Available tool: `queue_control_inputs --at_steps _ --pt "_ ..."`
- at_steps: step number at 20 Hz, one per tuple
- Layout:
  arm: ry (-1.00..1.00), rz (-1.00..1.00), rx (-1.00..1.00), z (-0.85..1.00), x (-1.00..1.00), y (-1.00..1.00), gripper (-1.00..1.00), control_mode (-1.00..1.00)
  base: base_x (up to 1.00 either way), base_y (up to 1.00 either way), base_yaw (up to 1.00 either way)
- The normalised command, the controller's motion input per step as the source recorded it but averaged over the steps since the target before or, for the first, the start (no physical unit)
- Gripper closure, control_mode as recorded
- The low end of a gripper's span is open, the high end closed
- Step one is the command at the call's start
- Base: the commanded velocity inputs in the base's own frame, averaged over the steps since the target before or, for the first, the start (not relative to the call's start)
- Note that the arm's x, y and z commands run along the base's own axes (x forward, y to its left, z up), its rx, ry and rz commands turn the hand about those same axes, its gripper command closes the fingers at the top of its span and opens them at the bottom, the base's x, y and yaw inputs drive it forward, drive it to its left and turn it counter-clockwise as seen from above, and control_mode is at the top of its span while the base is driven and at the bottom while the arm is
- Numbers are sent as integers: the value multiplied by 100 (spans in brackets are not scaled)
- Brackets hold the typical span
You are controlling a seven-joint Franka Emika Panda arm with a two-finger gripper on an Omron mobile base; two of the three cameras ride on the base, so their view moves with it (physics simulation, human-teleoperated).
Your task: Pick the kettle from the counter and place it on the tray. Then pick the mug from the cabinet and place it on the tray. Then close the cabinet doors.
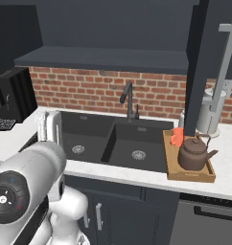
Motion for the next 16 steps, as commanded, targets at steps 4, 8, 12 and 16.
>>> queue_control_inputs --at_steps 4,8,12,16 --pt "-31 0 19 0 -5 -68 -100 -100 0 0 0" --pt "-25 0 18 -2 1 -47 -100 -100 0 0 0" --pt "-1 0 2 -36 6 -8 -100 -100 0 0 0" --pt "0 0 9 -56 30 -19 -100 -100 0 0 0"
